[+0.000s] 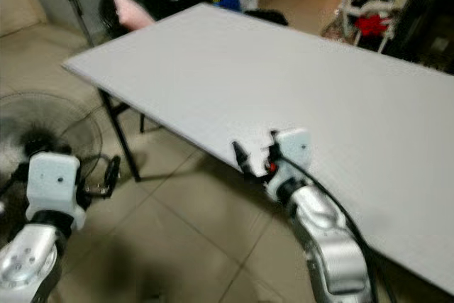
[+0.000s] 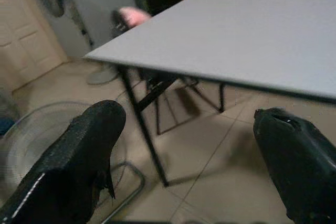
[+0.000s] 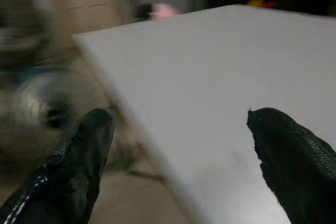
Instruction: Setting the table
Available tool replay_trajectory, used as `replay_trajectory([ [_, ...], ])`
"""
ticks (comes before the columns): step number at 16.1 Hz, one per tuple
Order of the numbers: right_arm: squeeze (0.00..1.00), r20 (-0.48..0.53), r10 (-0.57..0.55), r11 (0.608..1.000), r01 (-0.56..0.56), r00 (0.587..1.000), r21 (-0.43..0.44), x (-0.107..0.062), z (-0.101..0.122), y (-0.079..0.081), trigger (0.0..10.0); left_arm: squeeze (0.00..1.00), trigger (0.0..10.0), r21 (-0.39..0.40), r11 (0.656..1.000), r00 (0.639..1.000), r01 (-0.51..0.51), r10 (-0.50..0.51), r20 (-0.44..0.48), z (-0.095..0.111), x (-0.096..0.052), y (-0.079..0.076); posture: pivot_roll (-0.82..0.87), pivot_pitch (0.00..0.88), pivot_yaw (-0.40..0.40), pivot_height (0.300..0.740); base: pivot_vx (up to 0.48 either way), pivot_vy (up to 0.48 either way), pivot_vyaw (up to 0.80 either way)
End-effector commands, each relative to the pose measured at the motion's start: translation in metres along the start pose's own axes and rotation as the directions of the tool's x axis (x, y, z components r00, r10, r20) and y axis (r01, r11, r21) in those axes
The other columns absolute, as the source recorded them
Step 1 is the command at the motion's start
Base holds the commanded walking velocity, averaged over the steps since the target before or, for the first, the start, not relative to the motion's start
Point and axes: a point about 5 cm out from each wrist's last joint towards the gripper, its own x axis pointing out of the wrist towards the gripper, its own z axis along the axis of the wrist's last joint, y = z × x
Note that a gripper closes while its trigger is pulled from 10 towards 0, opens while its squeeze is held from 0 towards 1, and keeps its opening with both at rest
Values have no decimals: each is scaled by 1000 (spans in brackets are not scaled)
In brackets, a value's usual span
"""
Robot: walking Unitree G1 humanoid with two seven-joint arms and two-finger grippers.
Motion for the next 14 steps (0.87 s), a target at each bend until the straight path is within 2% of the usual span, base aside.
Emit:
replay_trajectory([
  [1,0,9,18,1000,-18,1000,8,0,5,-1,10000,0,10000,3,1000,1000,-7,7,16,5,-1,0,-28,10,33,740,0,304,0],
  [2,145,20,34,999,-33,999,-30,1,5,1,10000,0,10000,2,1000,1000,-11,11,18,6,-2,0,-15,10,26,740,0,307,800],
  [3,227,22,68,996,-66,997,-63,2,4,5,10000,0,10000,2,1000,1000,-17,17,17,6,-5,0,-6,13,23,740,0,315,800],
  [9,196,23,114,992,-113,993,-54,5,4,12,10000,0,10000,10,999,999,-39,39,24,10,-8,4,18,14,7,740,0,313,800],
  [14,173,44,92,995,-91,995,-36,7,5,8,10000,0,10000,11,999,998,-43,42,39,14,-5,5,10,0,23,740,0,310,800],
])
